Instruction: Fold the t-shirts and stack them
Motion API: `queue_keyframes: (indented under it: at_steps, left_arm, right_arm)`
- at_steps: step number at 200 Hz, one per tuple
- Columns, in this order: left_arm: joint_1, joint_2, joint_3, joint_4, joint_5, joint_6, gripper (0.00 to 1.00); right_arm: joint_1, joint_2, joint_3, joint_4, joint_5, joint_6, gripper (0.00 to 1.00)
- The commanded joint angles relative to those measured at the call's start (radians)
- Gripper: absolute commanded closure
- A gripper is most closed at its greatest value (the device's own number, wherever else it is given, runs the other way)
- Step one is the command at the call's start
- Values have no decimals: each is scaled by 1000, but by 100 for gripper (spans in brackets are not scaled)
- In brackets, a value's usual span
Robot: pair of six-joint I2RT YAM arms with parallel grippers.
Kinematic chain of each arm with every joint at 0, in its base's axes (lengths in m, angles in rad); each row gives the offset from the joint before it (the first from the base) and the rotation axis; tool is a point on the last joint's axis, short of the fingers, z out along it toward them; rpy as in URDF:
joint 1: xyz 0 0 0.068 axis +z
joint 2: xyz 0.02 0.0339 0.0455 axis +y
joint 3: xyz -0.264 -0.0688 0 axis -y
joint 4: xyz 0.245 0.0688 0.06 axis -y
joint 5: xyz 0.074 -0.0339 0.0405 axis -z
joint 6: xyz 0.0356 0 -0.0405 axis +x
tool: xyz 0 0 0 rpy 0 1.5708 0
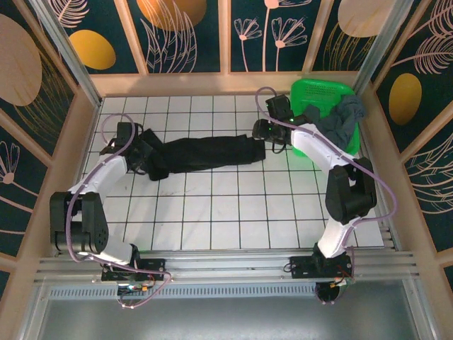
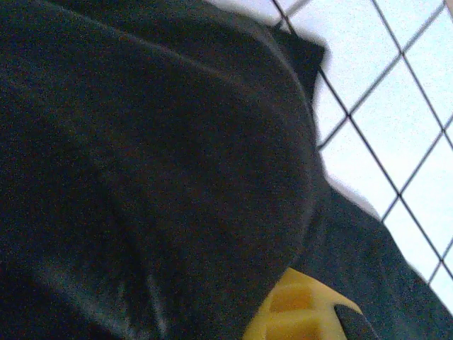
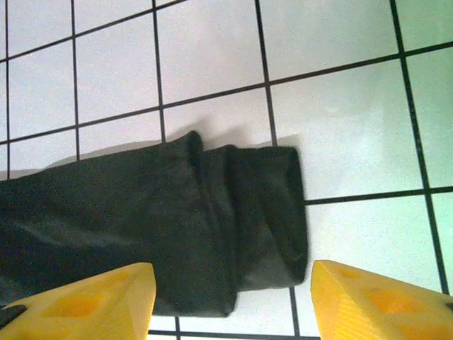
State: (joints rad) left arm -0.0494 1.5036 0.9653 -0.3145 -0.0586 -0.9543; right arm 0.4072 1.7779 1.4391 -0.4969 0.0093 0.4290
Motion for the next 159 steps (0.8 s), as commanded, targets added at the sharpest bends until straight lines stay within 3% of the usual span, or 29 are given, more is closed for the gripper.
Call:
queue_keyframes:
  at_steps: [1, 67, 112, 124, 130, 138, 146, 159]
  left_arm:
    - [-17, 37, -55, 66, 164, 38, 100]
    - [-18, 11, -48, 43, 198, 82, 100]
    - [-19, 4, -32, 22, 197, 102, 100]
    - [-19, 4, -29, 18, 197, 108, 100]
    - [-19, 4, -28, 16, 197, 111, 100]
    - [-19, 3, -28, 12, 194, 115, 100]
    - [-19, 0, -27, 7, 191, 120, 100]
    - [-17, -6, -27, -1, 183, 131, 100]
  right_arm:
    - [38, 71, 21, -8, 12, 7, 39]
    - [162, 219, 26, -13, -38, -15, 38]
    - [173, 299, 12, -59, -23, 9, 43]
    - [169, 307, 3, -53, -25, 15, 52]
    - [167, 307, 3, -50, -22, 19, 63]
    - [165, 300, -1, -44, -4, 28, 86]
    - [163, 282, -6, -38, 3, 34, 98]
    - [162, 232, -18, -24, 51, 40, 100]
